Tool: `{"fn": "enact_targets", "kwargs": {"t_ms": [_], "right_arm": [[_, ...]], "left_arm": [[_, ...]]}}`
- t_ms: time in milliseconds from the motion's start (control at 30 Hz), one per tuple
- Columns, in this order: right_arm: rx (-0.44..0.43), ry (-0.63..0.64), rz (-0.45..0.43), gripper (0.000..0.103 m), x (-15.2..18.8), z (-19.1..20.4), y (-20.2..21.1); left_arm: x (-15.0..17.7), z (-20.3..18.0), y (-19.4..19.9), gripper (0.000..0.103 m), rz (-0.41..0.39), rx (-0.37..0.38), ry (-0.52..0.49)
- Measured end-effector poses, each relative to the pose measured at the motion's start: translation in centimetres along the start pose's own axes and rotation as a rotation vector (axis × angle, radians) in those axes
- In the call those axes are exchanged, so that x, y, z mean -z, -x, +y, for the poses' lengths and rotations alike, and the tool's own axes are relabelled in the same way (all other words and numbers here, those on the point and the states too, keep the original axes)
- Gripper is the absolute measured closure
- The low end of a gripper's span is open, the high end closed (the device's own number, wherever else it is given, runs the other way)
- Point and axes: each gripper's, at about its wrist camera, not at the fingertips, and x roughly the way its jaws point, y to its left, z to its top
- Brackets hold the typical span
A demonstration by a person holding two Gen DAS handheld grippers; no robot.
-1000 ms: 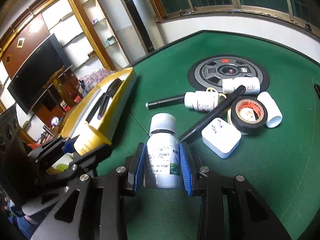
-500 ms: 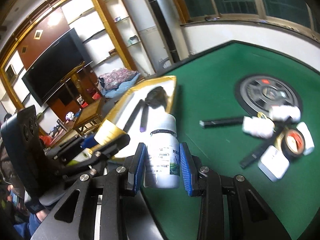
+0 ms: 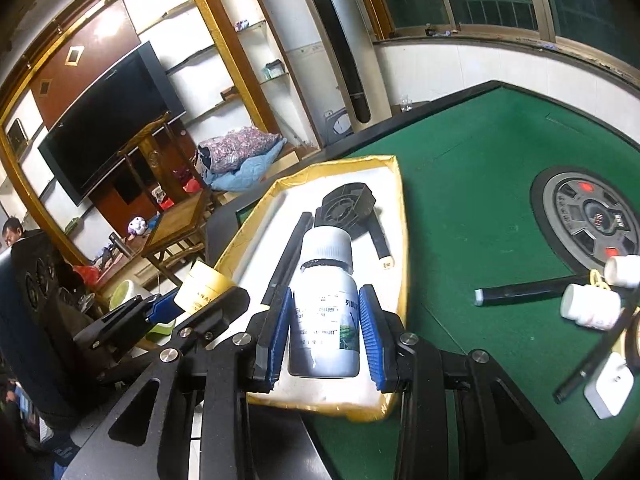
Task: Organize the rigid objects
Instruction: 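Carry the yellow tape roll with the left tool while the right tool carries the white bottle to the tray, then lower the tape roll and white bottle into the tray and open both tools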
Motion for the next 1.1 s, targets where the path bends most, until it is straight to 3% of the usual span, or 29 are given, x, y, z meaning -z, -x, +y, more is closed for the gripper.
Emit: {"fn": "enact_targets", "kwargs": {"t_ms": [467,1100], "right_arm": [[0.016,0.018,0.086,0.073,0.6,0.4,-3.4],[0.079,0.04,0.08,0.072,1.0,0.9,-3.5]], "left_arm": [[1.2,0.7,-2.7,0.065,0.062,-0.014,-0.004],[1.8,0.2,-3.3,0.064,0.077,-0.059,-0.059]]}}
